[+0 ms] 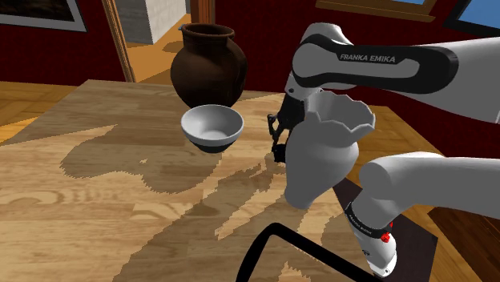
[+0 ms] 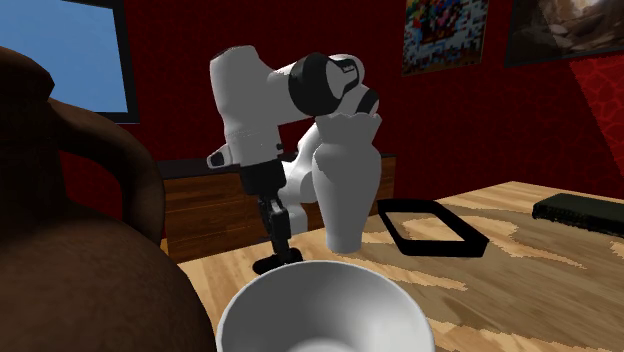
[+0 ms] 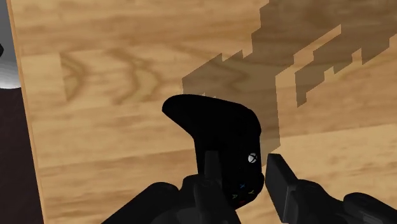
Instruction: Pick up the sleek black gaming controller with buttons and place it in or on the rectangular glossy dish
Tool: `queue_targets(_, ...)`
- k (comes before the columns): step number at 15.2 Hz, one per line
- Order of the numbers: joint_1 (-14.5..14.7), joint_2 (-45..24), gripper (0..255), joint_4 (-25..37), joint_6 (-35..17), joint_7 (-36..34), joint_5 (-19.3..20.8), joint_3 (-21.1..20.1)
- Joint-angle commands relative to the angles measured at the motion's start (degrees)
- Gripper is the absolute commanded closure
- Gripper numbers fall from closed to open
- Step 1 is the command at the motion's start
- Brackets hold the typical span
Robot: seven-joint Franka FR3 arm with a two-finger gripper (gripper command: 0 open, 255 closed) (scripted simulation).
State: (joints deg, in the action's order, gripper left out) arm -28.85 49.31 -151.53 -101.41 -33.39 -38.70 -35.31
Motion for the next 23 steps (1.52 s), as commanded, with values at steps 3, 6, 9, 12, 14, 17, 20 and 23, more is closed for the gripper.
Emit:
queue_targets(3,0.0,0.4,255,-2.1,-2.6,0.8,-0.8,-1.3)
queue_targets(6,-0.3,1.0,255,-0.3,-0.2,0.4,0.3,-0.1)
queue_targets(9,-0.5,1.4,255,1.6,2.0,-0.2,1.4,1.0)
queue_targets(12,-0.6,1.3,255,2.3,2.6,-0.4,1.6,1.3)
queue_targets(14,-2.3,-5.3,0,5.6,3.8,3.8,4.8,1.2)
queue_targets(17,-5.6,-19.0,0,13.3,6.5,10.6,12.3,-0.8)
queue_targets(20,-5.2,-18.8,0,11.1,4.4,10.8,11.5,-1.5)
queue_targets(23,-4.8,-18.8,0,9.0,2.2,11.0,10.7,-2.3)
